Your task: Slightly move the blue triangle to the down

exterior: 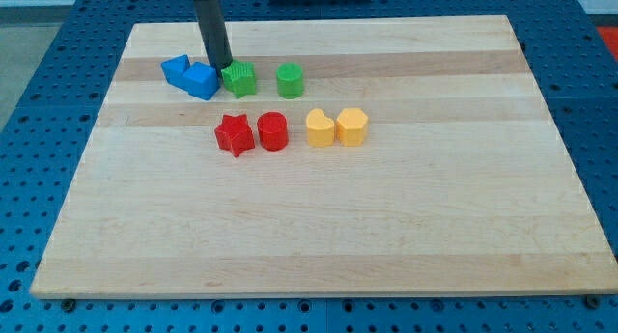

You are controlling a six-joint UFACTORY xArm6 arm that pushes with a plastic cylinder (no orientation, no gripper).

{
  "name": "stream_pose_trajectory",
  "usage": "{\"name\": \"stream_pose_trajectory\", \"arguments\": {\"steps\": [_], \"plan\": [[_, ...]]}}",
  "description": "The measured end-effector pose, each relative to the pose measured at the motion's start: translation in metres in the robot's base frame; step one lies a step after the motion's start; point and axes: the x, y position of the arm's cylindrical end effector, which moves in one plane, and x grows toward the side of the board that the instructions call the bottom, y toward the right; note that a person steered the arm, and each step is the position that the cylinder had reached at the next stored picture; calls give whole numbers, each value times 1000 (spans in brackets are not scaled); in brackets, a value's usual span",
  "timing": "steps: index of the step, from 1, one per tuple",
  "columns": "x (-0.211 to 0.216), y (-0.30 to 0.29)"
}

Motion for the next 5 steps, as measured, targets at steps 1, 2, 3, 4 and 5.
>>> {"name": "stream_pose_trajectory", "arguments": {"steps": [1,2,3,4,5], "plan": [[-1,1],[-21,-7],[-45,-26],[-49,-48],[-38,-59]]}}
